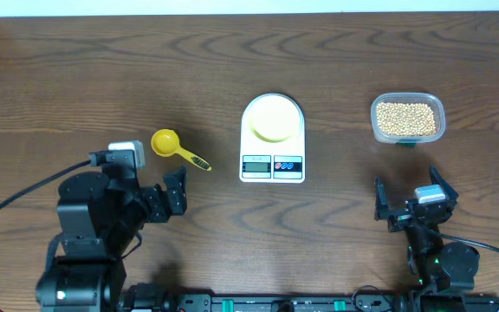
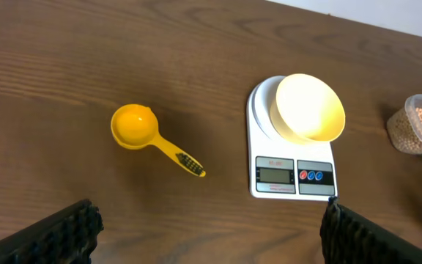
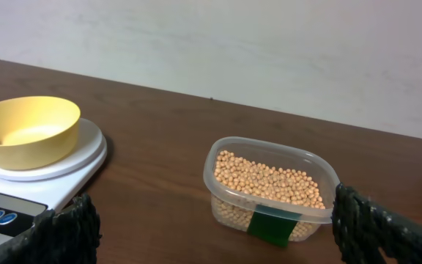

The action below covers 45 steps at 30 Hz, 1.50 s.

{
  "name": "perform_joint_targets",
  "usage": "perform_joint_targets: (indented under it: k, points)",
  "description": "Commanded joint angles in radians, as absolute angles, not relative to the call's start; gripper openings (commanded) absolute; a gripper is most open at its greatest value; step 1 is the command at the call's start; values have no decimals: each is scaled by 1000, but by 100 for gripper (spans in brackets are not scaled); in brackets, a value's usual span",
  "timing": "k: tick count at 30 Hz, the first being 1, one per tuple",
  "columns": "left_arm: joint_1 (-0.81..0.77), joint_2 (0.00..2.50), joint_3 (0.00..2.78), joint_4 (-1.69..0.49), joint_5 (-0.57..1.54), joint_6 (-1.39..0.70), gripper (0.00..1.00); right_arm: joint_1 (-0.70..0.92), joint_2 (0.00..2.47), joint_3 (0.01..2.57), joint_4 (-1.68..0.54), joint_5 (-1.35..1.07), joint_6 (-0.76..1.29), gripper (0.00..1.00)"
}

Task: Scoop item into bowl and weigh 50g on scale
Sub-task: 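Move the left gripper forward toward the yellow scoop's cup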

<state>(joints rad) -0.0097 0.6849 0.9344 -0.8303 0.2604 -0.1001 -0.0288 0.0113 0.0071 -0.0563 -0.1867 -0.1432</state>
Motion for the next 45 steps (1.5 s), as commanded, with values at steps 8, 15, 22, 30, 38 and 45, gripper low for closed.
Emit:
perform_joint_targets:
  k: [8,15,22,30,38,45]
  points:
    - [-12,738,1048,-859,384,-233,98,-26,9,6,-61,-194,-154,99]
    - [-12,736,1089,-859,381,-309,98,-26,9,6,-61,-194,-154,99]
    - [-12,736,1090,-858,347,-309,98,-26,9,6,-61,-194,-154,99]
    - [-12,736,1090,-860,347,-309,98,-26,9,6,-61,-194,-154,99]
    - [-12,737,1089,-879,347,-309,98,-26,9,6,-61,-194,-154,99]
    - [-12,737,1089,-902,348,-309,98,-26,9,6,-61,-194,-154,99]
